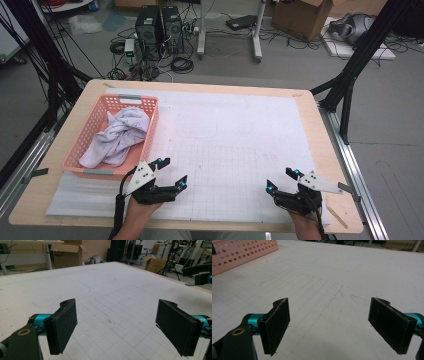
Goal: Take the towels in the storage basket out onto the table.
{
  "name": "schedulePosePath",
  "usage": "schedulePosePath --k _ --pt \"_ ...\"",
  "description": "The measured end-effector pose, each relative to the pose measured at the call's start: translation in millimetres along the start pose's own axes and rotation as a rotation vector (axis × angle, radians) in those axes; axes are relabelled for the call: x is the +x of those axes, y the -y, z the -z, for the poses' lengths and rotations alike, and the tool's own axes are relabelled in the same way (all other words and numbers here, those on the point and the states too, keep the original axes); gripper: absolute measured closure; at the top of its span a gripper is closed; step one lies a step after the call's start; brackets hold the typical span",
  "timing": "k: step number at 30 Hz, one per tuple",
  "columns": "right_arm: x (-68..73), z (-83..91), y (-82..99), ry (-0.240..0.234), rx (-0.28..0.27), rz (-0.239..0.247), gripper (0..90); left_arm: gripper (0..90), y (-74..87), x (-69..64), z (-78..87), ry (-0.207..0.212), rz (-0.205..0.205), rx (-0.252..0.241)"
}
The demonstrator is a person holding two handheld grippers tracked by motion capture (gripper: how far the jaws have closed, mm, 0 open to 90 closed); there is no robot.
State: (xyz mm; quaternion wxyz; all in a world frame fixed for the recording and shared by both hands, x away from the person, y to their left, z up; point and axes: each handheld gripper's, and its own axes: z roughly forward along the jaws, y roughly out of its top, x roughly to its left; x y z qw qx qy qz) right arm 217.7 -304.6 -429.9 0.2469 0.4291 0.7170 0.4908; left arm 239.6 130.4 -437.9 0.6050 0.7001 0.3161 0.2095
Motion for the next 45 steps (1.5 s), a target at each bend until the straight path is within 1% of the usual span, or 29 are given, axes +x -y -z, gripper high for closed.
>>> schedulePosePath --k 3,4,6,7,8,10,12,15,16,19,20,22,26,27,29,30,34,38,41,45 --pt "-0.5 -1.2 -0.2 -0.002 0.001 -0.004 16.5 17.6 1.3 0.4 -1.5 -0.003 0.002 0.006" --pt "-0.7 -2.7 -0.6 -0.009 0.001 -0.010 16.5 17.6 2.0 0.5 -1.6 -0.006 0.004 0.010" --pt "-3.2 -9.6 -2.1 -0.021 0.006 0.002 16.5 16.7 2.8 -1.2 -0.2 -0.016 0.005 0.018" --pt "-3.2 -9.6 -2.1 -0.021 0.006 0.002 16.5 16.7 2.9 -2.5 0.9 -0.021 -0.001 0.017" --pt "-4.9 -13.9 -2.7 -0.027 0.017 0.009 16.5 16.8 2.8 -3.7 2.1 -0.022 -0.006 0.016" --pt "-5.8 -16.4 -3.2 -0.037 0.026 0.009 16.5 16.8 1.8 -5.9 2.4 -0.021 -0.007 0.007" --pt "-5.2 -15.7 -3.2 -0.041 0.031 0.013 16.5 17.0 -0.3 -6.5 1.2 -0.015 -0.006 0.006" --pt "-4.3 -12.8 -3.1 -0.041 0.026 0.015 16.5 18.1 -1.0 -6.5 0.5 -0.007 0.010 0.004" --pt "-2.6 -9.5 -3.1 -0.038 0.024 0.007 16.5 18.6 -0.8 -6.1 0.6 -0.004 0.013 0.003" --pt "-1.1 -6.5 -2.5 -0.037 0.025 0.015 16.4 19.7 -2.6 -5.0 1.7 0.004 0.025 -0.004" --pt "-1.0 -5.4 -2.2 -0.034 0.024 0.021 16.5 19.7 -3.8 -4.7 2.5 0.004 0.023 -0.006" --pt "-1.7 -4.6 -1.6 -0.031 0.021 0.023 16.4 19.8 -7.3 -4.3 3.8 0.000 0.016 -0.007" --pt "-4.2 -4.0 -0.1 -0.033 0.025 0.021 16.4 19.7 -16.8 -1.4 5.3 -0.001 0.027 -0.024" --pt "-4.7 -3.5 0.5 -0.035 0.031 0.020 16.4 19.5 -19.7 -0.2 6.0 0.000 0.026 -0.022" --pt "-5.7 -2.6 0.7 -0.034 0.031 0.019 16.4 19.1 -25.0 1.8 7.3 -0.002 0.034 -0.028" --pt "-6.3 -1.9 0.7 -0.036 0.026 0.011 16.5 19.0 -27.5 3.3 8.6 -0.003 0.034 -0.029" --pt "-6.8 -2.3 0.5 -0.035 0.025 0.013 16.4 19.0 -38.1 8.6 12.9 -0.013 0.044 -0.039" --pt "-6.5 -3.9 0.0 -0.037 0.023 0.009 16.4 18.9 -49.9 12.7 18.6 -0.009 0.023 -0.035" --pt "-5.5 -3.9 -0.5 -0.041 0.024 0.011 16.5 18.9 -58.4 16.4 22.7 -0.005 0.026 -0.050" --pt "-5.4 -4.1 -0.8 -0.046 0.025 0.010 16.5 18.9 -69.4 21.2 27.3 -0.009 0.010 -0.057"
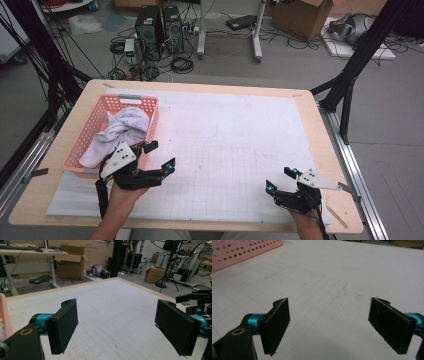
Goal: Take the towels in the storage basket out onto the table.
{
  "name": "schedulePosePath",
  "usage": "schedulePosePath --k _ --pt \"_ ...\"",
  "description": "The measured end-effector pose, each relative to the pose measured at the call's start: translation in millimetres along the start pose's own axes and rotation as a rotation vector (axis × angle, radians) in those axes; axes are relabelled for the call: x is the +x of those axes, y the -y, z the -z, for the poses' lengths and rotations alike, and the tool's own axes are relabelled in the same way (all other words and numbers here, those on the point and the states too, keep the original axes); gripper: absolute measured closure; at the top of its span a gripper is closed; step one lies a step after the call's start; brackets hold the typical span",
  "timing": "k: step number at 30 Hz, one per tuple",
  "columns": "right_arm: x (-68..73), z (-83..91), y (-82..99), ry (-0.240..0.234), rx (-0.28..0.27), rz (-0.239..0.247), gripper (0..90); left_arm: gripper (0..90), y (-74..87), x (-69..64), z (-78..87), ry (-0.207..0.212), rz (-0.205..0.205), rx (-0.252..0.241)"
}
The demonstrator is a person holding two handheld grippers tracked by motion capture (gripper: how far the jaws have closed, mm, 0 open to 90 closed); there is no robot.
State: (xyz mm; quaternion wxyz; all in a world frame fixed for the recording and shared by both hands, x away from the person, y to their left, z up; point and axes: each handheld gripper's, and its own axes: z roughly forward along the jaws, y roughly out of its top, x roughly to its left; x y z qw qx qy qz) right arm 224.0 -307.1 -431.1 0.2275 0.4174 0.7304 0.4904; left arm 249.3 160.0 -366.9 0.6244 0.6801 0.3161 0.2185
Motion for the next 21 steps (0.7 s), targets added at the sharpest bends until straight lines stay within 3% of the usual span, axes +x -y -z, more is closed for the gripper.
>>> schedulePosePath --k 7,13,21 --pt "-0.3 -1.2 -0.1 -0.003 0.000 -0.001 16.5 19.0 -19.7 13.6 7.4 -0.014 -0.018 -0.009" --pt "-1.0 -0.2 -0.5 -0.002 -0.001 0.001 16.4 19.1 -31.0 29.7 11.3 -0.034 -0.005 -0.024" --pt "-1.6 0.1 -1.0 -0.005 -0.007 -0.002 16.4 19.1 -44.2 54.2 16.9 -0.068 -0.015 -0.004"
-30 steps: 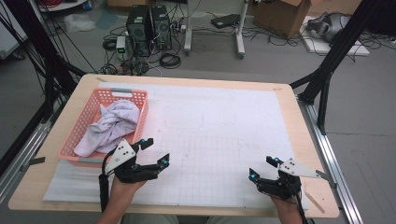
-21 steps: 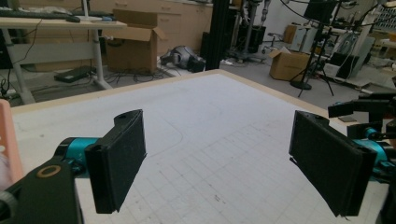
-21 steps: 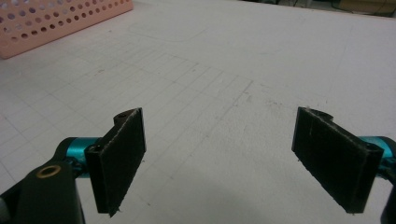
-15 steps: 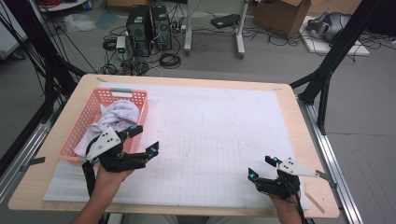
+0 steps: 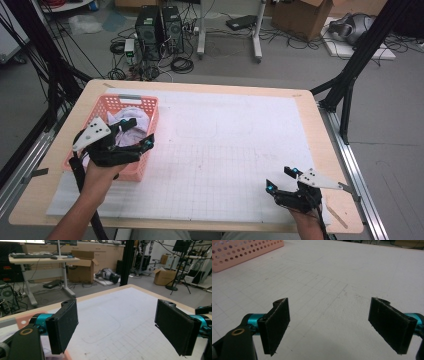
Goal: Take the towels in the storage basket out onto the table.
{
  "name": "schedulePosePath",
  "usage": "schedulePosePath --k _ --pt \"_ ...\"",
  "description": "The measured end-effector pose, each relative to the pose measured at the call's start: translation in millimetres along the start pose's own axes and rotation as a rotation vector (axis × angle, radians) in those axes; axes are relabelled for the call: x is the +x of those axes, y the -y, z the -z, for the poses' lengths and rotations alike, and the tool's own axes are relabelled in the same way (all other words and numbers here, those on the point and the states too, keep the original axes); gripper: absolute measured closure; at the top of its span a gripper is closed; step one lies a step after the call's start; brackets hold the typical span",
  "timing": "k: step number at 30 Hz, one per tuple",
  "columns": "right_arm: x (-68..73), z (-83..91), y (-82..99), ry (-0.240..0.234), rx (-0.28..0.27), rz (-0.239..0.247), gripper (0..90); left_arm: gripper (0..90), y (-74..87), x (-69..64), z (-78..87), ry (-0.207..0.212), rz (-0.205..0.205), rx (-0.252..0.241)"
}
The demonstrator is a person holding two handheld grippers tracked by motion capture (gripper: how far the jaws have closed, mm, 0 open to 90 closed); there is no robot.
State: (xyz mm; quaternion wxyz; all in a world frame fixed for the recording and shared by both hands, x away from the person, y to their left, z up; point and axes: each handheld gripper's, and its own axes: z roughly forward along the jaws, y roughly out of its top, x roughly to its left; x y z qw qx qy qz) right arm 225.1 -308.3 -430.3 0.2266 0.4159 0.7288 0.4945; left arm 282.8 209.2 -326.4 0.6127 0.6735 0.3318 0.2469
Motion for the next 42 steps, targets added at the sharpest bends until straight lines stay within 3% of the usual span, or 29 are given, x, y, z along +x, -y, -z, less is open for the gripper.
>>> schedulePosePath --k 8,19,31,39,42 --pt "0.2 -0.6 0.3 0.000 0.000 -0.002 16.5 18.7 -4.5 30.6 7.3 -0.043 0.021 0.028" --pt "-0.3 0.4 1.1 0.000 0.009 -0.014 16.5 19.1 1.6 72.4 14.9 -0.143 0.062 0.076" --pt "2.7 -3.5 1.0 -0.009 0.017 0.001 16.5 19.1 19.4 105.5 3.6 -0.241 0.068 0.248" --pt "2.2 -2.9 1.5 -0.006 0.022 -0.004 16.5 19.2 37.3 122.3 -6.0 -0.290 0.113 0.370" --pt "2.1 -2.7 1.7 -0.007 0.022 -0.002 16.4 19.2 44.5 127.4 -9.8 -0.313 0.125 0.436"
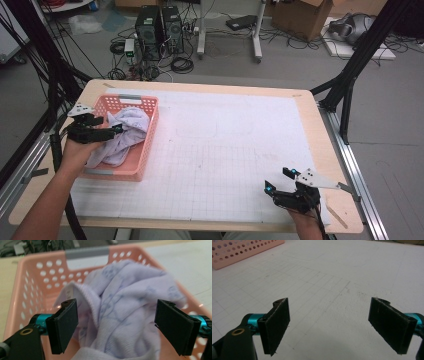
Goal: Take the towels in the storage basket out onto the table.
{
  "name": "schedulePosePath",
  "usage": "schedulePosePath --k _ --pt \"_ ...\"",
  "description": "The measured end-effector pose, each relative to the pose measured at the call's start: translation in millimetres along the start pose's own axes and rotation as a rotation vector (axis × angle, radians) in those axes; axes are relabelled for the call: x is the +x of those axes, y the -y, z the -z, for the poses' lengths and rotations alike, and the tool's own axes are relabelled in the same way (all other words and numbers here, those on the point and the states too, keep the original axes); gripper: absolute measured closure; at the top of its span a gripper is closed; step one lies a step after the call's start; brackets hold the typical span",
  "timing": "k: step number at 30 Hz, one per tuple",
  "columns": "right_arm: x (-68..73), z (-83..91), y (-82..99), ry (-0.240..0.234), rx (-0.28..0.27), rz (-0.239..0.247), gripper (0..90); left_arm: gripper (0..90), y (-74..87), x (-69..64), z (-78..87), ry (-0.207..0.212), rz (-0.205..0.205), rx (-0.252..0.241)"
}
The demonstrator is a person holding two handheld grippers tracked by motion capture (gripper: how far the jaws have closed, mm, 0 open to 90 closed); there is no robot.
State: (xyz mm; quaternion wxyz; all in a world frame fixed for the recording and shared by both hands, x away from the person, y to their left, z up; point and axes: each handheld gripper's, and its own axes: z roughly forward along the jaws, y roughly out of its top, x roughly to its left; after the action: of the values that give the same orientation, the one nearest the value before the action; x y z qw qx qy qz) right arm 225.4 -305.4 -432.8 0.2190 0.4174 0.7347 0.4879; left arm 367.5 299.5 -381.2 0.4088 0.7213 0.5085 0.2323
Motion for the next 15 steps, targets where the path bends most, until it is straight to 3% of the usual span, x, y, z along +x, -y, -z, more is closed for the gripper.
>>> schedulePosePath --k 7,15 --pt "-0.3 0.0 -0.1 0.000 -0.002 0.000 16.5 17.8 7.2 6.5 -16.2 -0.032 0.020 0.125" --pt "1.3 -1.7 0.2 -0.006 0.007 0.007 16.5 15.7 14.0 6.5 -34.3 -0.011 0.054 0.273"
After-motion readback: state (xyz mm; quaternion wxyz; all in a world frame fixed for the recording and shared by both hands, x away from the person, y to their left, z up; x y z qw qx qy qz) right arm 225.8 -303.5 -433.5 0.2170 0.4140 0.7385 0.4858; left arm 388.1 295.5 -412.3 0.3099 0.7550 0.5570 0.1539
